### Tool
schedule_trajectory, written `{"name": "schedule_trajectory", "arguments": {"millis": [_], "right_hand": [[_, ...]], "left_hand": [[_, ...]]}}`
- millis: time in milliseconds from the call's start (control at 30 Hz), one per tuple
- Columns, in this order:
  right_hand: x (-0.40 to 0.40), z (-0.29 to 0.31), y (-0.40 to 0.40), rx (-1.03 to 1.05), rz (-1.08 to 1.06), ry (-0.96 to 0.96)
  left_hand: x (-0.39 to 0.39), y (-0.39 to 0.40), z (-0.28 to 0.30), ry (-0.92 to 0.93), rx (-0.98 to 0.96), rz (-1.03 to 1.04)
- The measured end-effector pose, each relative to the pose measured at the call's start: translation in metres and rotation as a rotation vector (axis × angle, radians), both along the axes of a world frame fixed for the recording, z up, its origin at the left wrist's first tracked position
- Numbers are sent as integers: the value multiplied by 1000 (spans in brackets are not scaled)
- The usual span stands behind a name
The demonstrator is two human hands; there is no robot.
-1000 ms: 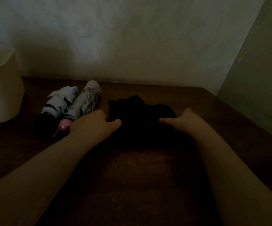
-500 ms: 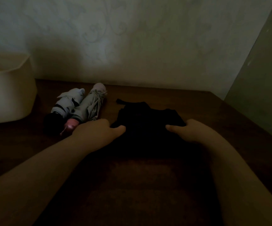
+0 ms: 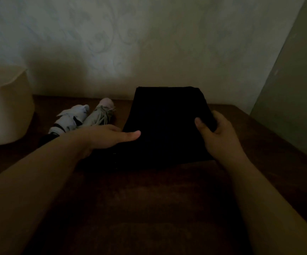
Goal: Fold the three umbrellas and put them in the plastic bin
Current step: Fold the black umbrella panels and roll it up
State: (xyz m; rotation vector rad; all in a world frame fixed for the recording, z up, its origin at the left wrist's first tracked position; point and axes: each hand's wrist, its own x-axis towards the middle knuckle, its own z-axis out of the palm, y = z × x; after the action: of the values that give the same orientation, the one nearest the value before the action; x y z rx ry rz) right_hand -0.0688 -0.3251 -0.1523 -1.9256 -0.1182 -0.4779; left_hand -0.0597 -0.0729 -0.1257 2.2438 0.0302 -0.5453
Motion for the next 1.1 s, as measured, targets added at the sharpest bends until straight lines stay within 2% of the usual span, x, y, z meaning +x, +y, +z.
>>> {"name": "schedule_trajectory", "arguments": {"millis": [133, 233, 333, 467, 567, 667, 733, 800, 933, 1033, 1100], "right_hand": [[7, -6, -2, 27, -101, -68], [12, -13, -1, 75, -148, -101], [13, -19, 6, 108, -170, -128], [14, -21, 13, 87, -171, -103], [11, -14, 10, 59, -167, -9], [3, -6, 2, 129, -15, 174], [1, -7, 1, 141, 32, 202], [1, -12, 3, 120, -15, 125], [0, -12, 11, 112, -43, -46], [-7, -6, 17, 133, -29, -165], [-12, -3, 21, 132, -15, -234]], "left_hand": [[4, -10, -14, -271, -147, -79], [2, -18, -27, -488, -77, -132], [3, -21, -40, -640, -65, -31], [10, -15, -48, -673, -176, 116], [14, -16, -51, -746, -123, 139], [14, -18, -50, -787, -52, 139], [14, -17, -49, -782, 17, 107], [14, -13, -44, -713, 61, 37], [16, -5, -27, -453, -211, -120], [22, 6, -14, -251, -253, -185], [26, 14, -11, -184, -243, -248]]}}
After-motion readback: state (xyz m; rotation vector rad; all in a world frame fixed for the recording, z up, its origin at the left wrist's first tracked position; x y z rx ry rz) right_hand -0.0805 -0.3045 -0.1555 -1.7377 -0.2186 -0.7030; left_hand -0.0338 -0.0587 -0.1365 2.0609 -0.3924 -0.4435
